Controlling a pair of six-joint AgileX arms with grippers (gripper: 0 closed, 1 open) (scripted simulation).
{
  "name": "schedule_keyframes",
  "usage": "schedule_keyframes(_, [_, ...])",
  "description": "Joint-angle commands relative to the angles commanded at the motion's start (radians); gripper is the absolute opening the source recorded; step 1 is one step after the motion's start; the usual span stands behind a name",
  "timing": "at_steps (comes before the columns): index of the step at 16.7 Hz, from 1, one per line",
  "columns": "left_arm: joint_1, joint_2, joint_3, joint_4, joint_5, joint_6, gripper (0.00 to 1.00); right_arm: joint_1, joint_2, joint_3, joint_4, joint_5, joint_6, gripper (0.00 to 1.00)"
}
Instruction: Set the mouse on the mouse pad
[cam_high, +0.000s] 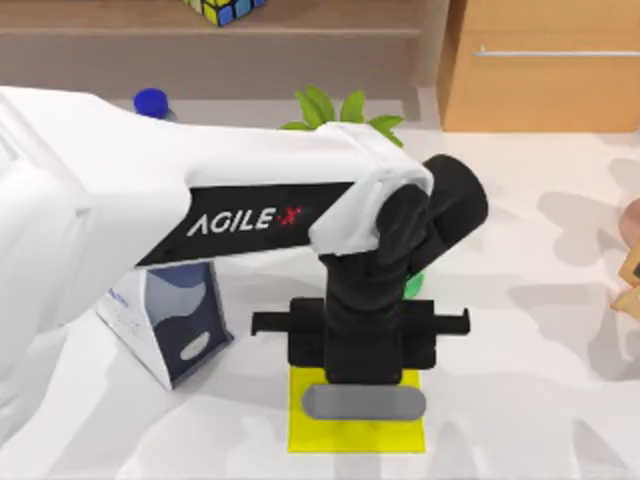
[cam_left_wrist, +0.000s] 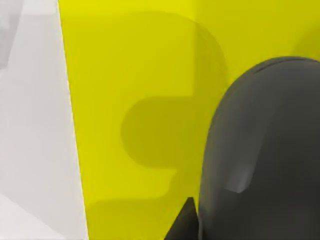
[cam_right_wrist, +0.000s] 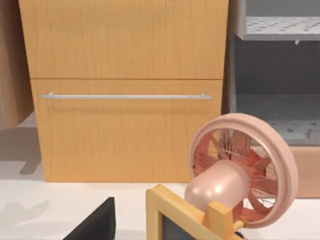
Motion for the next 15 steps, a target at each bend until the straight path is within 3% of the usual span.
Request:
schedule_keyframes(2, [0.000, 0.000, 0.000, 0.000, 0.000, 0.000, 0.00, 0.000, 0.000, 0.000, 0.000, 0.000, 0.000, 1.00])
schedule_keyframes(15, [0.000, 0.000, 0.000, 0.000, 0.000, 0.000, 0.98, 0.000, 0.000, 0.000, 0.000, 0.000, 0.000, 1.00])
